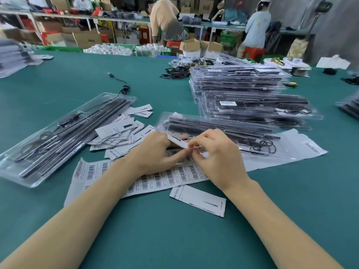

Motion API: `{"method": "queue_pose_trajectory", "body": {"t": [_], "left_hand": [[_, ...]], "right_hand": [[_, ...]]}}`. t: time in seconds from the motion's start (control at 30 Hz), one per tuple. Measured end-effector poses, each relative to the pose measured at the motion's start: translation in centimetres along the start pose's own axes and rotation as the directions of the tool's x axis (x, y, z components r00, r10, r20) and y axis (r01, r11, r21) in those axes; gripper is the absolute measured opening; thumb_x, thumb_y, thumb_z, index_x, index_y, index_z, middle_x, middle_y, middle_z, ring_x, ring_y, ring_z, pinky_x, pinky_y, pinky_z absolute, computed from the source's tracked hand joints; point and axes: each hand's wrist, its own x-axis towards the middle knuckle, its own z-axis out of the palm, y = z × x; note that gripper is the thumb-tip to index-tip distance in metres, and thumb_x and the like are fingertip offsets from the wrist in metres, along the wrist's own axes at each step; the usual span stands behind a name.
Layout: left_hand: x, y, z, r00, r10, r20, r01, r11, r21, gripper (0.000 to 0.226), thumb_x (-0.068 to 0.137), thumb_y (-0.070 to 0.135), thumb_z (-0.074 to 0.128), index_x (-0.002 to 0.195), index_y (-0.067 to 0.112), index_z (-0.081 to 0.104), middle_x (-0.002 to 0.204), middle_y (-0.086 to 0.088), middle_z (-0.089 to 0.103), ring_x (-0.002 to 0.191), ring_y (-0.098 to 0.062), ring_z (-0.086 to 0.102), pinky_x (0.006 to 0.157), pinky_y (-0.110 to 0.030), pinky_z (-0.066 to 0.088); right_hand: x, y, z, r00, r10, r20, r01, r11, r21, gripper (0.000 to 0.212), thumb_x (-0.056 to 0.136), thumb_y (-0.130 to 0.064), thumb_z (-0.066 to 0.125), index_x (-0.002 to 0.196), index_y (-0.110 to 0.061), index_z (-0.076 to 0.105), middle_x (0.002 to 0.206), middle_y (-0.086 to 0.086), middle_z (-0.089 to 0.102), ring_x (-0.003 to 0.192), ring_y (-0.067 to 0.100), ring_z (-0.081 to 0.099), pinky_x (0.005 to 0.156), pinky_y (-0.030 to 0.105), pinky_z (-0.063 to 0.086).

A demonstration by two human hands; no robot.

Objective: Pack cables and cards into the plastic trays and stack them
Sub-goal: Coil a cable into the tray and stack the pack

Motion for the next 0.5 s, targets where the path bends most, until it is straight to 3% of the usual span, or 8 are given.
{"method": "queue_pose_trajectory", "body": {"t": [0.17,0.23,0.33,0.43,0.5], "left_hand": [[-0.1,0.1,-0.1,1.0,0.024,-0.02,-0.023,1.0,0.013,0.031,0.099,0.041,0.058,0.121,0.027,0.073,0.113,0.014,0.074,0.099,-0.004,0.068,0.087,-0.025,0.052],[-0.1,0.1,-0.1,1.0,-0.003,-0.003,0.004,0.999,0.034,0.032,0.098,0.042,0.058,0.119,0.024,0.074,0.104,0.01,0.076,0.09,-0.009,0.07,0.08,-0.034,0.054],[0.1,0.2,0.0,1.0,-0.002,0.01,0.001,0.998,0.064,0.026,0.097,0.032,0.061,0.116,0.02,0.075,0.097,0.009,0.075,0.083,-0.01,0.067,0.075,-0.034,0.052],[0.4,0.1,-0.2,1.0,0.015,0.023,-0.017,0.995,0.1,0.023,0.096,0.015,0.062,0.114,0.016,0.075,0.097,0.008,0.074,0.085,-0.011,0.065,0.078,-0.034,0.051],[0.5,0.1,-0.4,0.999,-0.011,0.048,0.004,0.99,0.143,0.027,0.098,0.017,0.06,0.12,0.02,0.074,0.108,0.009,0.074,0.096,-0.013,0.067,0.084,-0.035,0.051]], "right_hand": [[1.1,0.2,0.0,0.999,0.021,-0.043,-0.023,0.999,-0.049,0.012,0.083,-0.005,0.073,0.087,-0.016,0.075,0.083,-0.002,0.067,0.081,0.021,0.061,0.063,0.034,0.051],[1.6,0.3,0.2,0.999,-0.005,-0.039,0.002,0.998,-0.069,0.01,0.083,-0.003,0.072,0.087,-0.013,0.072,0.083,0.0,0.066,0.078,0.023,0.062,0.06,0.035,0.052],[2.0,0.4,0.8,0.997,-0.048,-0.056,0.042,0.993,-0.114,0.012,0.082,0.0,0.071,0.084,-0.009,0.065,0.08,0.003,0.061,0.07,0.024,0.058,0.058,0.034,0.049],[2.3,0.7,1.4,0.99,-0.111,-0.09,0.086,0.966,-0.243,0.011,0.084,-0.006,0.071,0.08,-0.012,0.063,0.075,0.003,0.059,0.07,0.025,0.054,0.059,0.033,0.042],[2.5,1.0,1.5,0.978,-0.163,-0.127,0.124,0.956,-0.267,0.012,0.086,-0.008,0.07,0.078,-0.012,0.063,0.073,0.002,0.058,0.068,0.025,0.053,0.056,0.034,0.042]]}}
